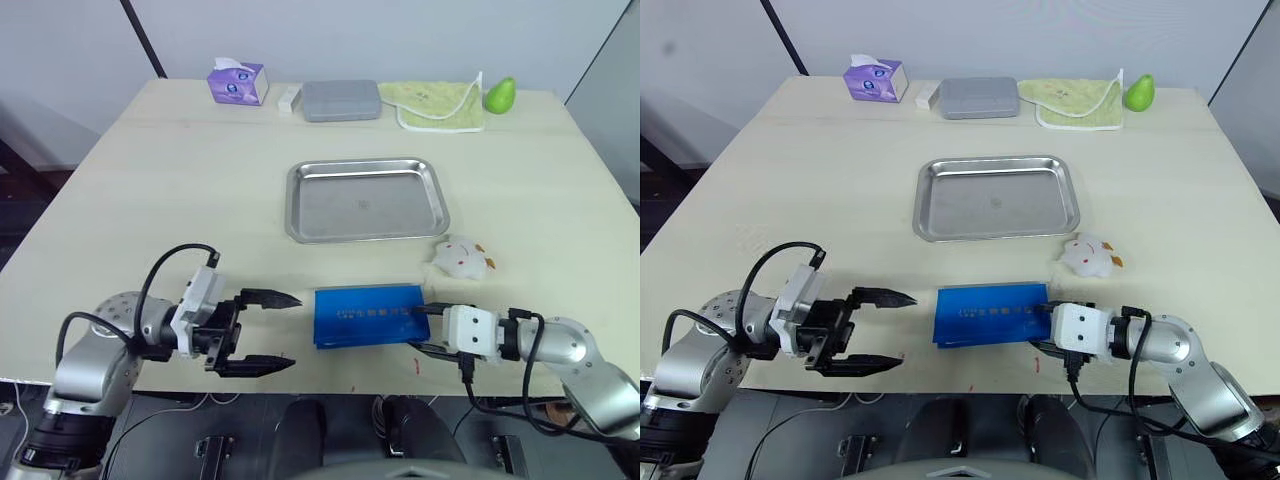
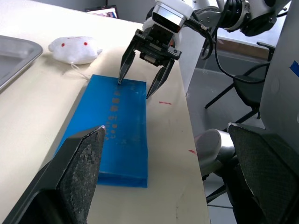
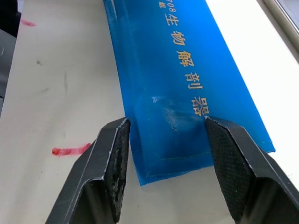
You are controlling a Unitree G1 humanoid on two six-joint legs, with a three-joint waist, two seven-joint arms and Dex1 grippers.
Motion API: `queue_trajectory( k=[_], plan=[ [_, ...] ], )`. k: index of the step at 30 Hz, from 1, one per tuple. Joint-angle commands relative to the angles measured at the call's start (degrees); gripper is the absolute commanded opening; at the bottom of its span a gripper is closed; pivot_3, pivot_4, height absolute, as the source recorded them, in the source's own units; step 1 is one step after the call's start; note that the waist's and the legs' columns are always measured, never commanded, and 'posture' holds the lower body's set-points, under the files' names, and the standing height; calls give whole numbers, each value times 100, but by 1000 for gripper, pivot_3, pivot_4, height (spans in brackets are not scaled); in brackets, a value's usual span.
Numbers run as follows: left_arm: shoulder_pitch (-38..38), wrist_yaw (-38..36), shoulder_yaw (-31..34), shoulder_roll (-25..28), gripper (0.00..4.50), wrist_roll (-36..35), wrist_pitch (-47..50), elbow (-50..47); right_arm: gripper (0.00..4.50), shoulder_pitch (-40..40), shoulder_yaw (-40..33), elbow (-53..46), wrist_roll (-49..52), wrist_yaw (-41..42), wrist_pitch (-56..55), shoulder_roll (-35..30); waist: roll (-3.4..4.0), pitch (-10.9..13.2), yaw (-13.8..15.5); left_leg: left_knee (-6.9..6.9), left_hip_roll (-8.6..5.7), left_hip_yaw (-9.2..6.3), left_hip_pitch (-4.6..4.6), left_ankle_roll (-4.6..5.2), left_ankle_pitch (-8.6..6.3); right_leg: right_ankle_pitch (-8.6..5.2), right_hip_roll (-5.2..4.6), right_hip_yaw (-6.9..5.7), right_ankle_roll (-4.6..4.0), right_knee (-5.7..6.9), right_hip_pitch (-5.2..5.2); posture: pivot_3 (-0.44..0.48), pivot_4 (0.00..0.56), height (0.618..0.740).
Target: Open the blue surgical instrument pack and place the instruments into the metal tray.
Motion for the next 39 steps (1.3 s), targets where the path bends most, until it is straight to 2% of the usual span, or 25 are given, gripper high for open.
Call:
queue_trajectory(
  k=[1, 12, 19, 20, 21, 22, 24, 25, 26, 33, 39],
  plan=[
    [-12, -76, 13, -13, 4500, -2, -125, 9, 2666, -45, 20, 231, -221, -57, -468, -12, 0, 0, -1, 0, 0, 0, 0, 0, 0, 0, 0, 0, 0, 0, 0, 0, 150, 740],
    [-27, -105, -65, -113, 4500, 96, -275, 137, 2666, -185, 48, 885, -658, -430, -1417, 332, -1, -1, -8, 2, 1, 1, 2, 0, 0, 1, 1, 1, 0, 3, 0, 0, 150, 740],
    [-63, -95, -75, -160, 4500, 130, -350, 214, 2666, -99, 179, 1649, -1147, -955, -2593, 589, -6, -4, -22, 2, 4, 1, 5, 0, 0, 0, 5, 3, 0, 4, 1, 0, 150, 740],
    [-68, -91, -75, -165, 4500, 134, -353, 219, 2251, -111, 203, 1742, -1195, -983, -2709, 601, -9, -7, -28, 2, 4, 3, 7, 0, 0, 0, 6, 5, 0, 4, 1, 0, 150, 740],
    [-68, -87, -76, -169, 4500, 137, -359, 221, 2120, -111, 223, 1841, -1215, -1007, -2811, 615, -11, -8, -31, 2, 6, 4, 10, 0, 0, 1, 8, 6, -1, 6, 2, 0, 150, 740],
    [-70, -82, -77, -172, 4500, 140, -363, 222, 1784, -109, 242, 1925, -1234, -1019, -2891, 621, -11, -8, -32, 2, 8, 4, 10, 0, 0, 1, 11, 7, -2, 6, 2, 0, 150, 740],
    [-72, -68, -76, -178, 4500, 139, -371, 222, 913, -109, 272, 2043, -1270, -1053, -3012, 627, -11, -8, -32, 2, 10, 6, 12, 0, 0, 3, 12, 9, -4, 6, 2, 0, 150, 740],
    [-73, -57, -71, -184, 4500, 138, -377, 223, 668, -114, 282, 2082, -1276, -1058, -3045, 627, -11, -8, -31, 2, 10, 6, 12, 0, 0, 3, 12, 9, -5, 7, 2, 0, 150, 740],
    [-73, -49, -67, -188, 4500, 137, -382, 224, 63, -119, 288, 2109, -1278, -1062, -3068, 627, -11, -9, -30, 2, 10, 7, 12, 0, 0, 3, 12, 10, -5, 7, 2, 0, 150, 740],
    [-11, 100, -5, -267, 4500, 132, -417, 176, 15, -237, 224, 2052, -980, -925, -2857, 589, -12, -10, -26, 2, 11, 10, 14, 0, 0, 4, 12, 13, -6, 8, 2, 0, 150, 740],
    [93, 280, 80, -324, 4500, 61, -387, 100, 15, -373, -131, 1092, 352, -270, -1370, 292, -10, -9, -2, 3, 11, 14, 12, 0, 0, 5, 11, 17, -6, 8, 2, 0, 150, 740]
  ],
)
